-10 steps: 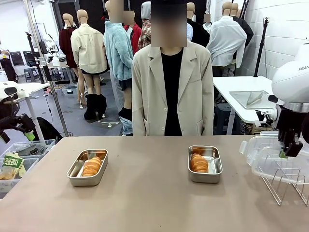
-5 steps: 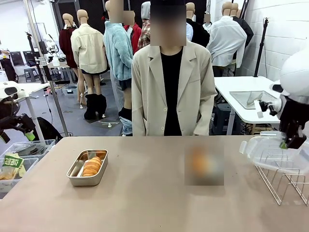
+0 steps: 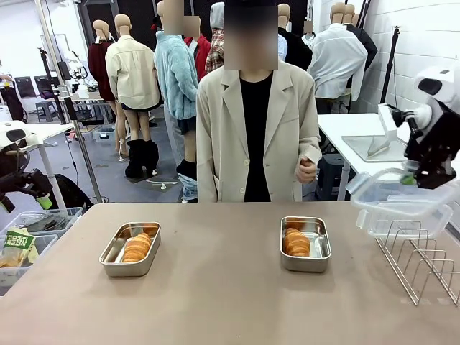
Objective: Place the bread in airtight containers.
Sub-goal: Release when the human grabs the Airtight Container lid.
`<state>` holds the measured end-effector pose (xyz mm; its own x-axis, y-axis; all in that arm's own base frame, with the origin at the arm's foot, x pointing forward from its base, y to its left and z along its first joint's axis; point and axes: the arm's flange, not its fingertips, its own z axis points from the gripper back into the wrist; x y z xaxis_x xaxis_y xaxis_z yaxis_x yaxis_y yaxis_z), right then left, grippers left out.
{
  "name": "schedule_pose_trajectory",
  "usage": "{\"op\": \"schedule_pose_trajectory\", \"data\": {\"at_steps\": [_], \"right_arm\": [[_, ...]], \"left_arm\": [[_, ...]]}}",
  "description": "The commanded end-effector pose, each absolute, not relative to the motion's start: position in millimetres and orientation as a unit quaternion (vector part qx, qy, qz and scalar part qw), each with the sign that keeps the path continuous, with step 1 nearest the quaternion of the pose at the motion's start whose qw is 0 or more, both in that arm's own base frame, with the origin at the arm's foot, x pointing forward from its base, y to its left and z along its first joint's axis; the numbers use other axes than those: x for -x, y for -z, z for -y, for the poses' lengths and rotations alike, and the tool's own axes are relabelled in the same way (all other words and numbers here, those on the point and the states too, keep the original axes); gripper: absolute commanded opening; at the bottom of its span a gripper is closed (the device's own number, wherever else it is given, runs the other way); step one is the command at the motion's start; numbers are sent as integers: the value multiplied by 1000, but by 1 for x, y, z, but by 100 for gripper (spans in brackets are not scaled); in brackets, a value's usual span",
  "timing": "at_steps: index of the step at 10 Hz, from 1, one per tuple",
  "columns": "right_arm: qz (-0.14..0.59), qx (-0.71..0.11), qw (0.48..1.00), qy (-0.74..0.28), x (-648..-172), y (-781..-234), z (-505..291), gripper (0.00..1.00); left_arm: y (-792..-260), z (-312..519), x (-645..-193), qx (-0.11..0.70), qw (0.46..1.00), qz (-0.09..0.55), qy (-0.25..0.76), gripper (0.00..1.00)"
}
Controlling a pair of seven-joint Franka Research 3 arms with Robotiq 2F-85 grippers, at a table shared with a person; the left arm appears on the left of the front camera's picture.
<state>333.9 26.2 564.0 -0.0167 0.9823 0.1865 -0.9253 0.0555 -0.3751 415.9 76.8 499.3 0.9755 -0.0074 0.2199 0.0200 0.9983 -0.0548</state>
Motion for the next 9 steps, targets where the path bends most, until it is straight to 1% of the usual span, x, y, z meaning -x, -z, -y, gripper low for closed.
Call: {"op": "schedule_pose_trajectory", "data": {"at_steps": [1, 2, 3, 4, 5, 7, 8, 9], "right_arm": [[263, 43, 668, -695, -356, -574, -41, 0], [322, 6, 699, -639, -370, -590, -55, 0], [371, -15, 698, -612, -385, -603, -71, 0], [405, -6, 693, -597, -398, -610, -92, 0], [436, 26, 685, -583, -413, -612, -112, 0], [441, 37, 680, -585, -438, -609, -129, 0], [434, 30, 685, -584, -453, -604, -136, 0], [442, 37, 690, -572, -465, -598, -143, 0]], "left_arm": [[-499, -77, -415, 25, 993, 116, -1, 100], [-499, -77, -415, 25, 993, 116, -1, 100], [-499, -77, -415, 25, 993, 116, -1, 100], [-499, -77, -415, 25, 993, 116, -1, 100], [-499, -77, -415, 25, 993, 116, -1, 100], [-499, -77, -415, 25, 993, 116, -1, 100], [-499, -77, -415, 25, 993, 116, -1, 100], [-499, -77, -415, 25, 993, 116, -1, 100]]}}
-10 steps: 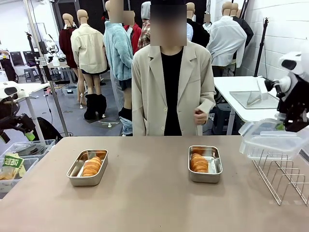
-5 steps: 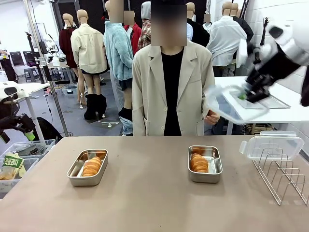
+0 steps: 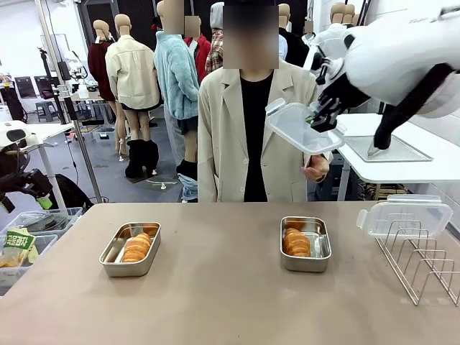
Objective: Place the bread in airtight containers.
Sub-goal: Release when the human grabs the Airtight Container lid, then pick up one Airtight Container lid and hand it to the human.
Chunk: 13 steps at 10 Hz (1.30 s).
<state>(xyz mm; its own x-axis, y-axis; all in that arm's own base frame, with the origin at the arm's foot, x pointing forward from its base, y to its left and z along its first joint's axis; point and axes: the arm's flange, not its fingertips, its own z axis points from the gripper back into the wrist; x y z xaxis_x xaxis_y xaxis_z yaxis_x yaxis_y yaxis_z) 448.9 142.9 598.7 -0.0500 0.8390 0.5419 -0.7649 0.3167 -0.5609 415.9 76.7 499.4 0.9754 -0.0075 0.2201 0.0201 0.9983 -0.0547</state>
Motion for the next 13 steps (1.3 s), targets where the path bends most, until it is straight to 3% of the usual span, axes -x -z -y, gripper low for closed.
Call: {"op": "schedule_pose_trajectory", "data": {"at_steps": [1, 6, 7, 10, 12, 13], "right_arm": [[436, 43, 695, -570, -474, -595, -149, 0], [377, 69, 725, -572, -506, -574, -160, 0], [367, 62, 729, -575, -500, -576, -162, 10], [322, 37, 741, -588, -480, -599, -139, 66], [231, 24, 748, -621, -455, -626, -99, 100], [173, 16, 748, -641, -448, -636, -75, 100]], "left_arm": [[-499, -77, -415, 25, 993, 116, -1, 100], [-499, -77, -415, 25, 993, 116, -1, 100], [-499, -77, -415, 25, 993, 116, -1, 100], [-499, -77, -415, 25, 993, 116, -1, 100], [-499, -77, -415, 25, 993, 116, -1, 100], [-499, -77, -415, 25, 993, 116, -1, 100]]}}
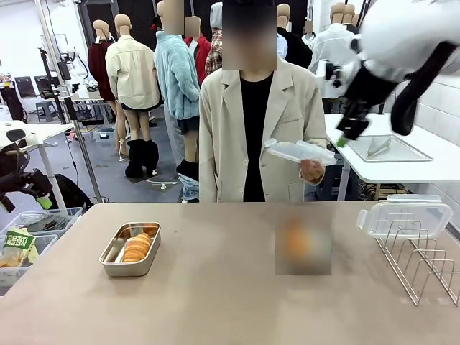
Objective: Place the bread in airtight containers.
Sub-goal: Pick up one Airtight Container lid and hand it to the human.
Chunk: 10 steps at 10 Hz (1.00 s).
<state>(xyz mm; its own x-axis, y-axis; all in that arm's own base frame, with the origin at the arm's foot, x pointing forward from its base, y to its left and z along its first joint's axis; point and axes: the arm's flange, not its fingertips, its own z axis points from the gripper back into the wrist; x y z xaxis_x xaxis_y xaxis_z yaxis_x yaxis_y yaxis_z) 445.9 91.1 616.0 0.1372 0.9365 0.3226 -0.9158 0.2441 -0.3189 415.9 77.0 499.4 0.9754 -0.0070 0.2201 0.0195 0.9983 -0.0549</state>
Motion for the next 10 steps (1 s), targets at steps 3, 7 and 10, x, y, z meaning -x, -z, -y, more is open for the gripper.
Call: {"op": "schedule_pose_trajectory", "data": {"at_steps": [3, 7, 10], "right_arm": [[55, 0, 741, -669, -453, -628, -11, 100], [0, -6, 768, -640, -464, -579, 16, 100], [0, -25, 764, -644, -467, -573, 19, 100]], "left_arm": [[-499, -77, -415, 25, 993, 116, -1, 100], [-499, -77, -415, 25, 993, 116, -1, 100], [-499, -77, -415, 25, 993, 116, -1, 100]]}}
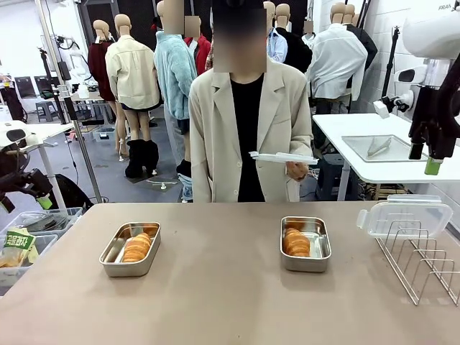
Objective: Place the bread in airtight containers.
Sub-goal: Pick up one Airtight Container lid and hand it to the human.
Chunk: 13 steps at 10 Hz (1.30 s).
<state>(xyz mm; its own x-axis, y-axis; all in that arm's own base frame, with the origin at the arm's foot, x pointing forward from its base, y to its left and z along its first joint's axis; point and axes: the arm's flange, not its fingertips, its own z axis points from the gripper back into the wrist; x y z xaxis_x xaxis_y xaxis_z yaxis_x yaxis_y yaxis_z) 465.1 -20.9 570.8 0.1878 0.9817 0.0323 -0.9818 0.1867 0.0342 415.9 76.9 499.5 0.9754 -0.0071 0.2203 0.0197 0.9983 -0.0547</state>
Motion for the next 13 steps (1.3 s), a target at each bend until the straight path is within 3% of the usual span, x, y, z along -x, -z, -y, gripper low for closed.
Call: {"op": "schedule_pose_trajectory", "data": {"at_steps": [1, 13], "right_arm": [[0, -25, 764, -644, -467, -573, 19, 100], [0, -25, 764, -644, -467, -573, 19, 100]], "left_arm": [[-499, -77, -415, 25, 993, 116, -1, 100], [-499, -77, -415, 25, 993, 116, -1, 100]]}}
